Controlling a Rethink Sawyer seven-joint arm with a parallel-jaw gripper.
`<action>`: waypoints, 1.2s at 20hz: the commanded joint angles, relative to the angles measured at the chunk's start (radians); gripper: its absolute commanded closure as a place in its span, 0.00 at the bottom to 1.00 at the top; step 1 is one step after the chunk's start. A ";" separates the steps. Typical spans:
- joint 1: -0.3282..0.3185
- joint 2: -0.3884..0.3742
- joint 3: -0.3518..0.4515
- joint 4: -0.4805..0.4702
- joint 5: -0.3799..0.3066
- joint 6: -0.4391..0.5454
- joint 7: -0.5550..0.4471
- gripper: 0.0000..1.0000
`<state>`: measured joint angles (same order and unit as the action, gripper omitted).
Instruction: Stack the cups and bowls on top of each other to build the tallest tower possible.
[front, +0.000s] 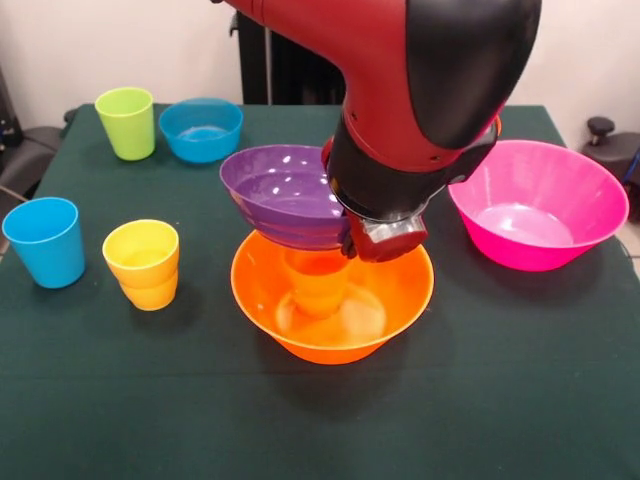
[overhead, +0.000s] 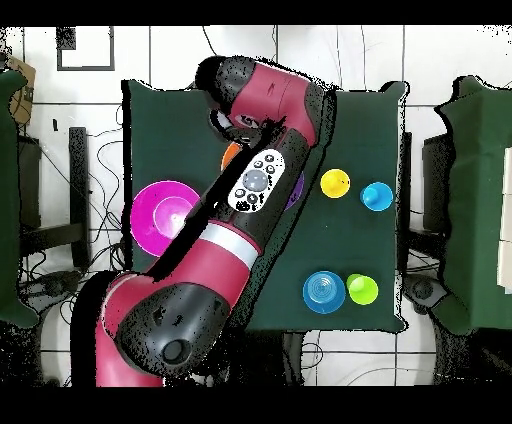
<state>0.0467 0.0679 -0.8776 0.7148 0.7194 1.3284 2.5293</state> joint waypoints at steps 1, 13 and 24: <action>0.010 -0.018 0.152 0.077 -0.076 -0.073 -0.015 1.00; 0.031 -0.060 0.188 0.170 -0.075 -0.094 -0.008 1.00; 0.018 -0.115 0.238 0.308 -0.097 -0.185 -0.068 1.00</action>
<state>0.0711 -0.0065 -0.7890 0.9031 0.7193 1.2353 2.5293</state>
